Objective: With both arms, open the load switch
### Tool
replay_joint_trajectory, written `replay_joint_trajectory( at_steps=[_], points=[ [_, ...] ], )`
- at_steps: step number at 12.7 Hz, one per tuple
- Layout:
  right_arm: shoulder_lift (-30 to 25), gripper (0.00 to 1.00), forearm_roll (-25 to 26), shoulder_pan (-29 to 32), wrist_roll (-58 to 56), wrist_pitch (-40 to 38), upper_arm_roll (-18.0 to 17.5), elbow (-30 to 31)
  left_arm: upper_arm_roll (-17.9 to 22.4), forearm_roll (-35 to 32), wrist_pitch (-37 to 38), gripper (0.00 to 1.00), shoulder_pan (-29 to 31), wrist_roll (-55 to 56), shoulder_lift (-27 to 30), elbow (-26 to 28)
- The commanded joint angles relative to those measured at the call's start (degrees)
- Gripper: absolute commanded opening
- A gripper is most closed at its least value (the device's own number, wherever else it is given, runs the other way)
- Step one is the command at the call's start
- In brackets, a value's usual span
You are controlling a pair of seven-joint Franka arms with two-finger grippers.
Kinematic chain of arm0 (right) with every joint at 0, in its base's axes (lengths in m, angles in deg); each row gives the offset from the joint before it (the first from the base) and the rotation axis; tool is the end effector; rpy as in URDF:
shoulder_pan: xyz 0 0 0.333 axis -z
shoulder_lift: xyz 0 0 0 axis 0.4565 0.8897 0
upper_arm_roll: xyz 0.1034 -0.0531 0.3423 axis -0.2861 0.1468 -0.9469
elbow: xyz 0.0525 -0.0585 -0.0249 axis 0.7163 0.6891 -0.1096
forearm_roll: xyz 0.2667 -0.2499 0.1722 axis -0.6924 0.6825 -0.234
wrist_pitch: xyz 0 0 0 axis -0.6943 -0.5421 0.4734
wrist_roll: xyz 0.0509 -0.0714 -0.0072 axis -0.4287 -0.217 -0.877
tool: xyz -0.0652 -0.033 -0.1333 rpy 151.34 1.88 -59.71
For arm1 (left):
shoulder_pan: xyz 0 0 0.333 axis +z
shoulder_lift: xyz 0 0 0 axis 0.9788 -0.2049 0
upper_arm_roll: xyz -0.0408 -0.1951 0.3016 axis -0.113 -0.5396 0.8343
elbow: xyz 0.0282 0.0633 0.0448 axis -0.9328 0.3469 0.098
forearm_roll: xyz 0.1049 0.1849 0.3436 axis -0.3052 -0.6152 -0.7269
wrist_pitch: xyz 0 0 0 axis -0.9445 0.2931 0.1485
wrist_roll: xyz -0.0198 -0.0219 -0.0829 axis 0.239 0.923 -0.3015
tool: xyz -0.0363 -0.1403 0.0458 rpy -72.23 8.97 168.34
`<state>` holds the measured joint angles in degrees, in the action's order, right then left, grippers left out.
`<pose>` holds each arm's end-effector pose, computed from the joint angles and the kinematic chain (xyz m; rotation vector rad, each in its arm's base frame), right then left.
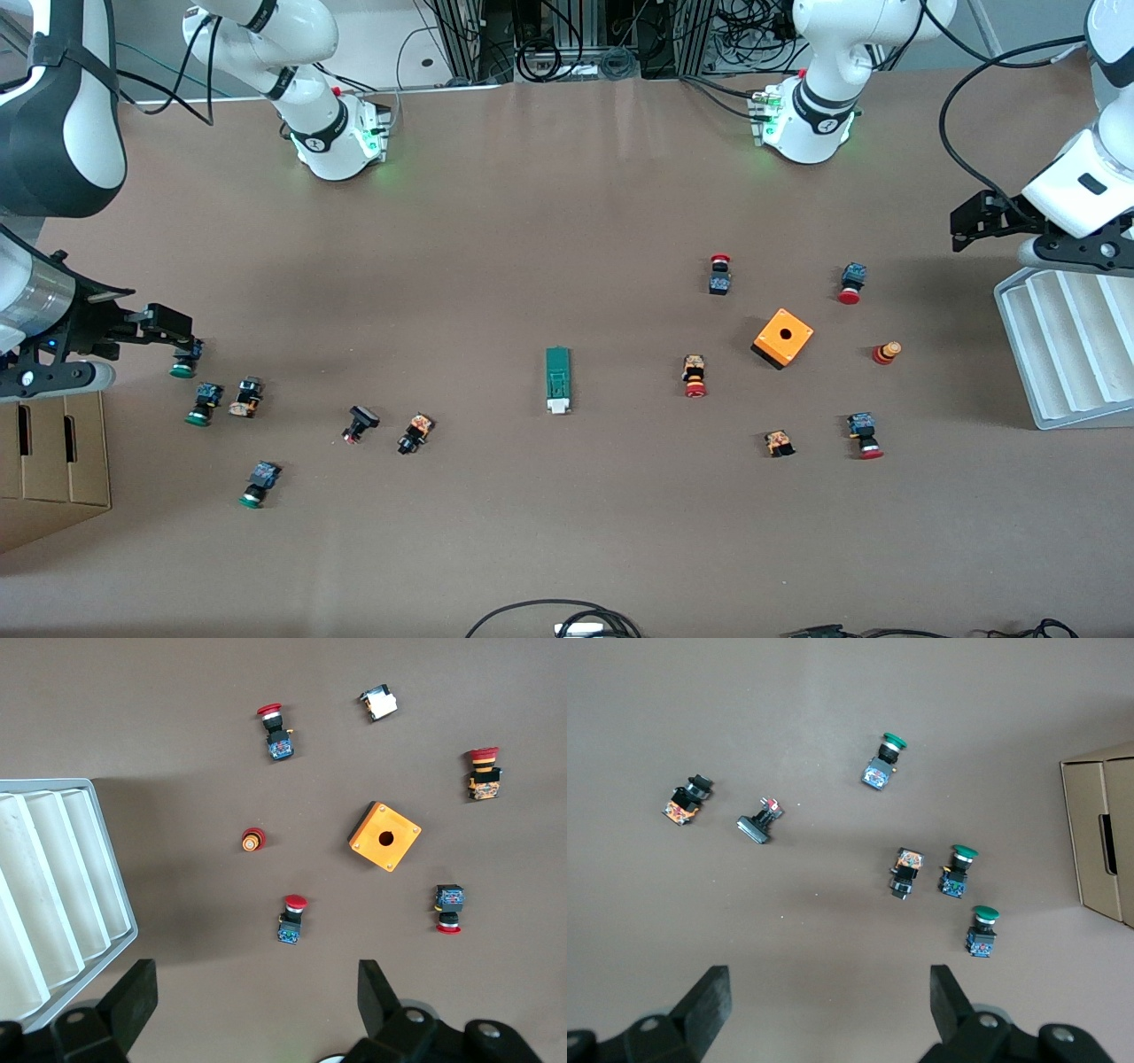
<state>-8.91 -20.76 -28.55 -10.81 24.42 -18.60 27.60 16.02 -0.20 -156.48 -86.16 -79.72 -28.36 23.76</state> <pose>0.6266 -0.0032 0.5594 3.1023 0.1403 -0.0682 0.5303 -0.0067 0.5930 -3.0611 0.2835 0.0960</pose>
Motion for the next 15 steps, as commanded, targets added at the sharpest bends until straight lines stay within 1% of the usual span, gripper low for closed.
replay_joint_trajectory(
  at_steps=[1, 8, 10, 15],
  points=[
    [-0.4, 1.0, -1.3, 0.4, -1.0, -0.4, 0.1, -0.8, -0.1, -0.7, 0.5, 1.0, -0.1, 0.4, -0.5, -1.3],
    [-0.8, 1.0, -1.5, 0.4, -1.0, -1.1, 0.0, -0.1, 0.0, -0.9, 0.5, 1.0, 0.0, -0.1, -0.9, -1.5],
    [-0.9, 1.0, -1.5, 0.5, -1.3, -3.3, 0.0, -0.1, 0.0, -0.9, 0.5, 1.0, 0.0, 0.4, -1.9, -1.6],
    [-0.5, 1.0, -1.9, 0.2, -2.7, -3.8, -0.4, 0.3, -0.1, -0.8, 0.5, 1.0, -0.1, 0.4, -2.2, -2.2]
  ],
)
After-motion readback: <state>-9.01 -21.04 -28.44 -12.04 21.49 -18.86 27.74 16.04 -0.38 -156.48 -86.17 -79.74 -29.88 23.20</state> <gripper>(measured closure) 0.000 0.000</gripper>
